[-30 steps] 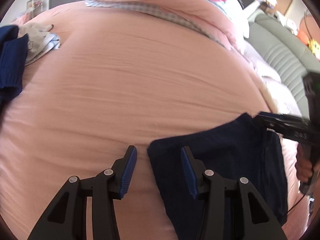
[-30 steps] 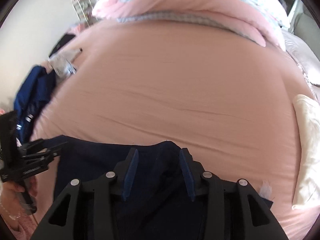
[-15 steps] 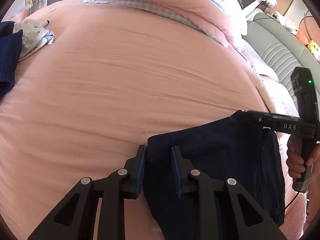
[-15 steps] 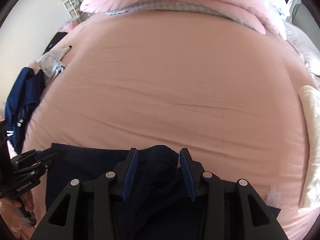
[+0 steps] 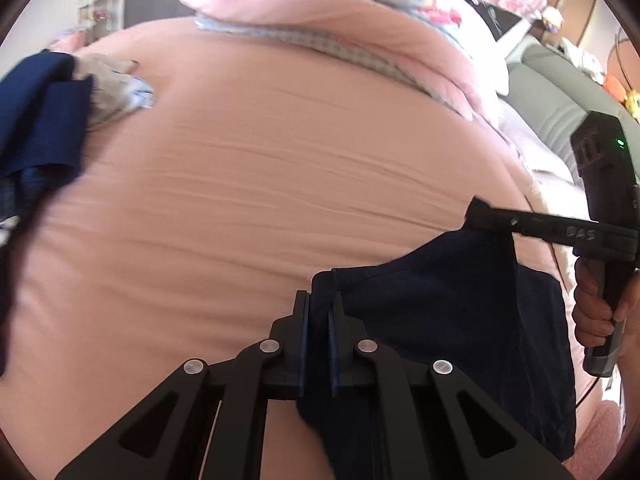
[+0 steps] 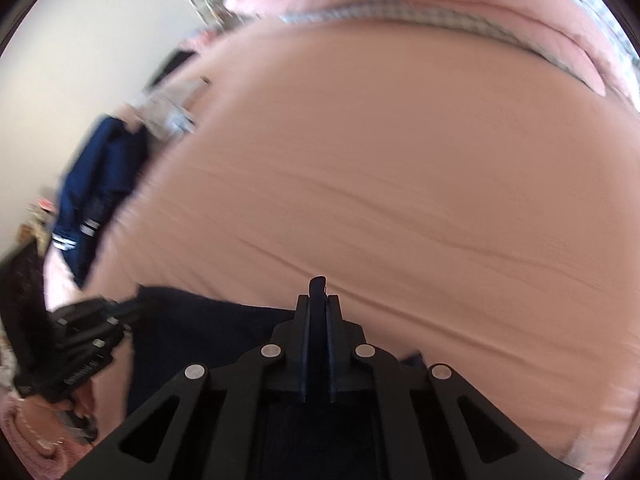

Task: Fold clothes

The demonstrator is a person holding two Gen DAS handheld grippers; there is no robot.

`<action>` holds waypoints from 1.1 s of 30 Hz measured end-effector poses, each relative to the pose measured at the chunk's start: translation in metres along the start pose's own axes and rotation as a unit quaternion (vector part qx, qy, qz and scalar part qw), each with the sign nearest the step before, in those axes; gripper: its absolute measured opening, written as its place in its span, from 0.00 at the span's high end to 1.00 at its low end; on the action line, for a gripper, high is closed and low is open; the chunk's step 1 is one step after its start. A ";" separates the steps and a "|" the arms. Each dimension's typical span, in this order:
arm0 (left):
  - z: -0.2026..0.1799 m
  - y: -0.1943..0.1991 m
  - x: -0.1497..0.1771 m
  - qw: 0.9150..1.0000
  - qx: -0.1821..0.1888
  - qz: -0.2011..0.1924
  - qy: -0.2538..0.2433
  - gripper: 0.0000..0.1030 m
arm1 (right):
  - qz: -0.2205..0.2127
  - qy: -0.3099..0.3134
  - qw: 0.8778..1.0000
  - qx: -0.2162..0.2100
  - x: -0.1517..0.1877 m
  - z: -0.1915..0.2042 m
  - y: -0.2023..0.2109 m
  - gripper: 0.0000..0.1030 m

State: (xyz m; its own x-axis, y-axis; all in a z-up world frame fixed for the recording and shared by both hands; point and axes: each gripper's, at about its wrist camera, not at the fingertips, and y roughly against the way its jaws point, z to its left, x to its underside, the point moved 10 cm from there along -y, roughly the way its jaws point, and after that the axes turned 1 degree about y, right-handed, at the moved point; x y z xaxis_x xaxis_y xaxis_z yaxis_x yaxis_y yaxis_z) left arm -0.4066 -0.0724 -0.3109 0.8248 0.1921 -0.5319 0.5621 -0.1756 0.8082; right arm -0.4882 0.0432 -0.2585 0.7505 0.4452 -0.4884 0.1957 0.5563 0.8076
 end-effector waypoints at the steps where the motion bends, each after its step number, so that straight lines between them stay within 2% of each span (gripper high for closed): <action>1: 0.003 0.001 0.002 1.000 -0.006 0.002 0.000 0.94 | -0.016 0.003 1.000 -0.016 -0.005 0.007 0.005 0.95; 3: 0.010 0.003 0.007 1.000 -0.019 0.005 0.001 0.92 | 0.022 -0.014 1.000 0.001 0.009 -0.010 -0.007 0.95; 5: 0.017 -0.005 0.014 0.999 -0.026 0.019 0.010 0.91 | 0.068 -0.034 0.997 0.023 0.026 -0.030 -0.021 0.87; 8: 0.019 -0.006 0.013 0.999 -0.011 0.029 0.031 0.88 | 0.043 -0.090 0.995 -0.007 0.019 -0.043 -0.010 0.81; 9: 0.020 -0.003 0.010 0.999 -0.004 0.029 0.040 0.86 | 0.030 -0.109 0.994 -0.014 0.013 -0.045 -0.005 0.72; 10: 0.025 0.000 0.008 0.999 -0.005 0.027 0.043 0.81 | 0.007 -0.118 0.993 -0.032 0.007 -0.043 0.005 0.67; 12: 0.033 0.004 0.005 0.998 -0.003 0.025 0.050 0.74 | -0.008 -0.125 0.991 -0.053 -0.004 -0.038 0.011 0.59; 13: 0.034 0.000 0.007 0.997 0.011 0.038 0.062 0.72 | -0.014 -0.128 0.990 -0.062 -0.010 -0.035 0.013 0.56; 14: 0.035 -0.005 0.009 0.996 0.026 0.051 0.075 0.71 | -0.002 -0.118 0.992 -0.054 -0.011 -0.033 0.012 0.56; 15: 0.036 -0.009 0.010 0.994 0.039 0.062 0.085 0.71 | 0.020 -0.101 0.994 -0.039 -0.021 -0.021 -0.006 0.56; 17: 0.032 -0.014 0.011 0.993 0.047 0.064 0.082 0.71 | 0.056 -0.063 0.996 -0.022 -0.019 -0.005 -0.022 0.56; 19: 0.026 -0.017 0.008 0.996 0.037 0.060 0.058 0.72 | 0.079 -0.026 0.996 -0.013 -0.012 0.008 -0.031 0.56; 21: 0.025 -0.014 0.004 0.997 0.032 0.050 0.042 0.79 | 0.087 0.009 0.996 0.024 0.000 0.006 -0.032 0.61; 22: 0.025 -0.011 0.001 0.998 0.031 0.044 0.036 0.89 | 0.082 0.021 0.996 0.034 0.002 0.003 -0.030 0.76; 24: 0.024 -0.006 -0.005 0.999 0.031 0.032 0.025 0.89 | 0.068 0.034 0.996 0.040 0.002 0.002 -0.026 0.89; 26: 0.023 0.000 -0.010 0.999 0.030 0.020 0.014 0.88 | 0.044 0.035 0.997 0.051 -0.007 0.003 -0.028 0.90; 27: 0.023 0.002 -0.013 0.999 0.029 0.013 0.008 0.87 | 0.034 0.036 0.996 0.073 -0.012 0.000 -0.029 0.90; 29: 0.022 0.008 -0.018 1.000 0.029 0.001 -0.003 0.87 | 0.029 0.014 0.995 0.090 -0.016 -0.006 -0.037 0.89; 31: 0.022 0.013 -0.024 0.999 0.028 -0.011 -0.014 0.86 | 0.008 -0.024 0.996 0.081 -0.022 -0.014 -0.023 0.89; 33: 0.020 0.019 -0.028 0.999 0.027 -0.022 -0.029 0.86 | -0.032 -0.033 0.996 0.076 -0.026 -0.012 0.009 0.89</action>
State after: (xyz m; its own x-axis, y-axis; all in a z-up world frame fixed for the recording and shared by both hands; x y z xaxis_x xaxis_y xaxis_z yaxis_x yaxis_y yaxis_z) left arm -0.4179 -0.1004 -0.2851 0.8007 0.1456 -0.5810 0.5988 -0.2211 0.7698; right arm -0.5136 0.0447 -0.2428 0.7719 0.3633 -0.5216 0.3335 0.4672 0.8189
